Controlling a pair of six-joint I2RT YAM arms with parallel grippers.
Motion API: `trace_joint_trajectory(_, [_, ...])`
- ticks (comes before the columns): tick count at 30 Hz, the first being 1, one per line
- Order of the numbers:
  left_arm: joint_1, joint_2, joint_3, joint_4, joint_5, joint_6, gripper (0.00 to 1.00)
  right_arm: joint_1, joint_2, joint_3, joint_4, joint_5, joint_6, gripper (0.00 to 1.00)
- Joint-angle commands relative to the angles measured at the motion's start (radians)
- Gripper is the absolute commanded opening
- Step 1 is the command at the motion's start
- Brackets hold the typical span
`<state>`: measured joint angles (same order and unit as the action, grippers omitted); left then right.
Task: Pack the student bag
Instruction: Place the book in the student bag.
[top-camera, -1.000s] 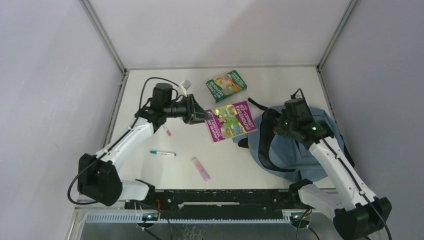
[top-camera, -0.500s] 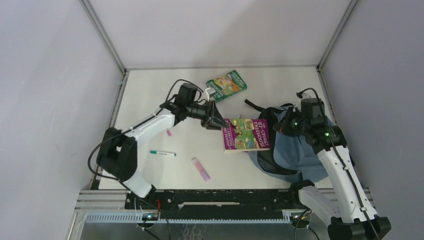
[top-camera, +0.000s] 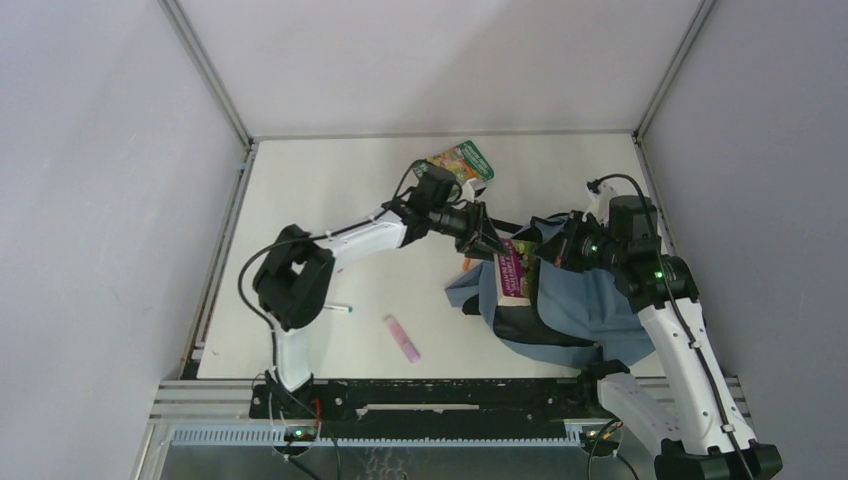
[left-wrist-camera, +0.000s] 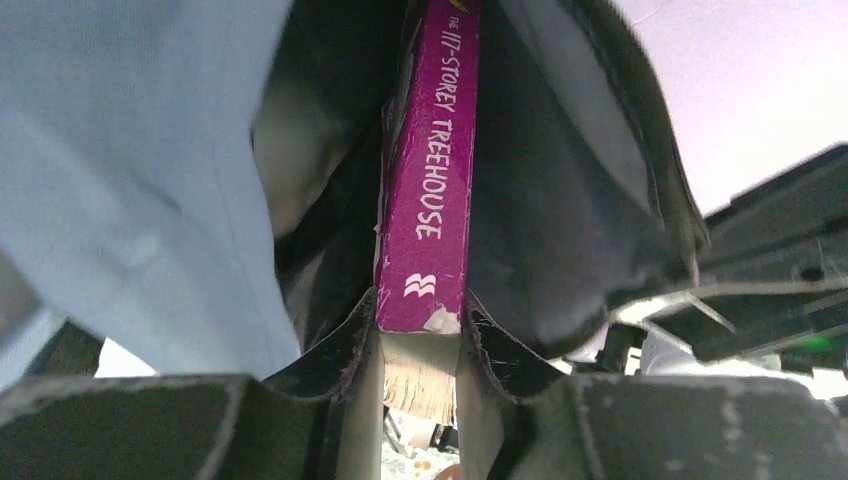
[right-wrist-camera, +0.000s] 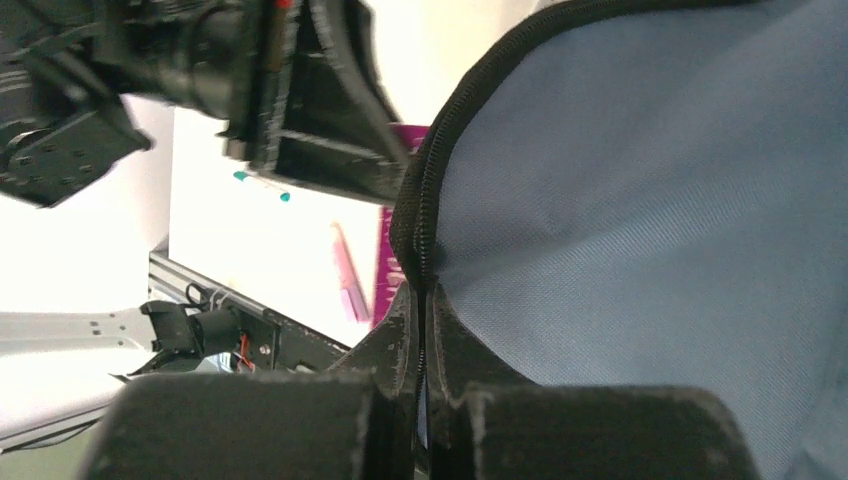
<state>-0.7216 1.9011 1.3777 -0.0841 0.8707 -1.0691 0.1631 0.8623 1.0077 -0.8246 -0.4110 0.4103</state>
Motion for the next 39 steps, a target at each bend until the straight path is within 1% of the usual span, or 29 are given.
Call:
trace_joint_trajectory(1, [-0.036, 0.119, 0.137, 0.237, 0.03, -0.147, 0.0, 0.0, -0.019, 0.033, 0.105, -0.098, 0.011, 0.0])
trace_joint_trajectory(5, [-0.057, 0.206, 0.157, 0.372, 0.002, -0.258, 0.0, -0.003, -0.013, 0.014, 0.136, -0.101, 0.044, 0.0])
trace_joint_trajectory(7, [-0.072, 0.242, 0.179, 0.412, -0.001, -0.276, 0.0, -0.004, -0.011, 0.0, 0.158, -0.117, 0.058, 0.0])
trace_joint_trajectory(11, [-0.102, 0.307, 0.259, 0.417, 0.016, -0.276, 0.0, -0.004, -0.002, -0.021, 0.194, -0.145, 0.079, 0.0])
trace_joint_trajectory(15, [-0.116, 0.375, 0.321, 0.391, 0.012, -0.275, 0.0, -0.004, 0.003, -0.03, 0.198, -0.136, 0.086, 0.0])
trace_joint_trajectory(16, [-0.117, 0.392, 0.332, 0.384, 0.011, -0.275, 0.01, -0.004, 0.004, -0.034, 0.197, -0.134, 0.087, 0.0])
trace_joint_trajectory(17, [-0.118, 0.41, 0.341, 0.382, 0.013, -0.279, 0.11, -0.003, 0.003, -0.039, 0.196, -0.132, 0.088, 0.0])
trace_joint_trajectory(18, [-0.118, 0.426, 0.351, 0.38, 0.016, -0.282, 0.27, -0.003, 0.003, -0.044, 0.196, -0.129, 0.092, 0.0])
trace_joint_trajectory(19, [-0.118, 0.437, 0.357, 0.373, 0.016, -0.283, 0.44, -0.003, 0.0, -0.05, 0.194, -0.126, 0.093, 0.0])
trace_joint_trajectory(21, [-0.117, 0.428, 0.354, 0.355, 0.01, -0.262, 0.82, -0.004, -0.007, -0.057, 0.184, -0.111, 0.093, 0.0])
trace_joint_trajectory(22, [-0.117, 0.416, 0.357, 0.327, 0.003, -0.23, 0.97, -0.003, -0.01, -0.059, 0.178, -0.1, 0.089, 0.0])
trace_joint_trajectory(23, [-0.116, 0.402, 0.362, 0.275, -0.014, -0.186, 0.99, -0.003, -0.014, -0.062, 0.171, -0.088, 0.088, 0.0])
trace_joint_trajectory(26, [-0.11, 0.356, 0.366, 0.136, -0.078, -0.072, 1.0, -0.005, -0.021, -0.069, 0.152, -0.043, 0.082, 0.0])
trace_joint_trajectory(29, [-0.103, 0.319, 0.354, 0.078, -0.084, -0.024, 1.0, -0.006, -0.025, -0.076, 0.125, 0.009, 0.072, 0.0])
trace_joint_trajectory(31, [-0.1, 0.284, 0.347, 0.008, -0.089, 0.021, 1.0, -0.007, -0.033, -0.082, 0.114, 0.038, 0.07, 0.0])
trace_joint_trajectory(35, [-0.096, 0.195, 0.331, -0.134, -0.098, 0.138, 1.0, -0.022, -0.05, -0.097, 0.109, 0.058, 0.067, 0.0])
trace_joint_trajectory(39, [-0.087, 0.103, 0.267, -0.201, -0.121, 0.207, 1.0, -0.042, -0.037, -0.109, 0.108, 0.061, 0.065, 0.0])
